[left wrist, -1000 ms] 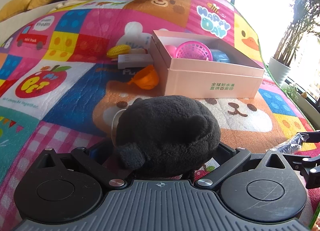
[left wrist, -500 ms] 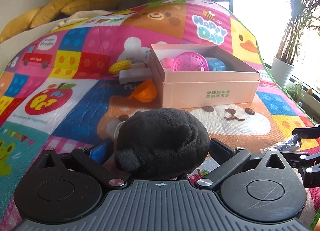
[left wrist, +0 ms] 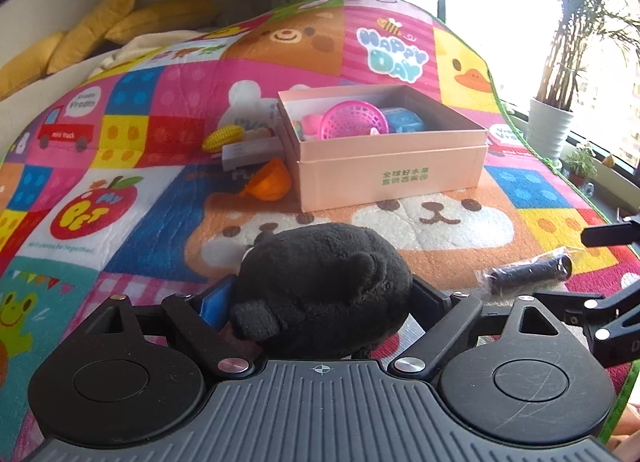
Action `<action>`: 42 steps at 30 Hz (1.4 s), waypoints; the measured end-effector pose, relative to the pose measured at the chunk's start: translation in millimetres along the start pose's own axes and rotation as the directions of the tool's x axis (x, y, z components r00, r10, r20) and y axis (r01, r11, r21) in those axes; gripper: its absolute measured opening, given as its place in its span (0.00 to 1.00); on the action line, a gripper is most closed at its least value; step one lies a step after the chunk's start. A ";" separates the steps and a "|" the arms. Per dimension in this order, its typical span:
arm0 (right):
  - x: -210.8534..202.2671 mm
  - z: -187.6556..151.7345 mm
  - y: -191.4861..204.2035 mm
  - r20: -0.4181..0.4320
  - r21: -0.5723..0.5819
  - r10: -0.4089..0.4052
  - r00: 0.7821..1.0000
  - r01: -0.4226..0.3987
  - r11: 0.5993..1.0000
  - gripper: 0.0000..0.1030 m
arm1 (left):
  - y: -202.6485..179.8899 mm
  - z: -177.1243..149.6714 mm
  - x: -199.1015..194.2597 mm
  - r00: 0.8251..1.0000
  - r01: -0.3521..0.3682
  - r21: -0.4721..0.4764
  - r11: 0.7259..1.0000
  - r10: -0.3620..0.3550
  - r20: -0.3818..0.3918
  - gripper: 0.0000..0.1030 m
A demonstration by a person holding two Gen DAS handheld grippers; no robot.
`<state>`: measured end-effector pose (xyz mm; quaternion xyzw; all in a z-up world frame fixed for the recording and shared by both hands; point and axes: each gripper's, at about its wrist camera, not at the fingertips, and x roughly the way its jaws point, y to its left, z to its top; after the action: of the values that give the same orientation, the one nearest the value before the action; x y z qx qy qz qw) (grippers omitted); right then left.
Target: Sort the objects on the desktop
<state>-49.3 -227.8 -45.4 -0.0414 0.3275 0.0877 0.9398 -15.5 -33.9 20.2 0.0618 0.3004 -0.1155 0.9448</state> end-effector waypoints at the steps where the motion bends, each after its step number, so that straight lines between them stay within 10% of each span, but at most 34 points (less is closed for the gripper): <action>1: 0.2 0.2 0.6 -0.001 -0.014 -0.007 1.000 0.007 1.000 0.98 | -2.1 -1.2 -1.8 1.000 0.003 0.013 1.000 -0.003 0.002 0.90; 8: 8.3 1.2 -14.5 0.016 -0.106 -0.230 0.973 0.231 0.967 0.98 | -0.9 -4.1 -3.5 1.000 0.023 -0.003 1.000 -0.023 -0.001 0.92; 15: 9.4 5.9 -5.1 -0.003 -0.012 -0.007 1.000 0.007 1.000 1.00 | 1.2 -5.1 -1.7 1.000 0.030 -0.014 0.999 -0.030 -0.004 0.93; 21: 31.5 11.4 14.0 -0.026 -0.042 -0.003 1.000 0.001 0.999 0.99 | 2.7 -5.8 -1.2 0.999 0.033 -0.024 0.999 -0.034 -0.008 0.94; 23: 36.1 14.9 14.7 -0.035 -0.043 -0.001 0.999 0.000 0.999 0.84 | 2.8 -5.7 -1.9 1.000 0.028 -0.023 0.999 -0.029 -0.009 0.94; 42: -0.5 24.0 8.2 0.019 -0.074 0.022 1.000 -0.021 0.997 0.83 | -5.9 2.5 -8.6 1.000 -0.012 0.027 1.000 0.012 -0.009 0.87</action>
<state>-36.6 -216.6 -26.6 -0.0718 0.3153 0.1103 0.9398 -22.4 -38.5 27.0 0.0767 0.3028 -0.1136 0.9432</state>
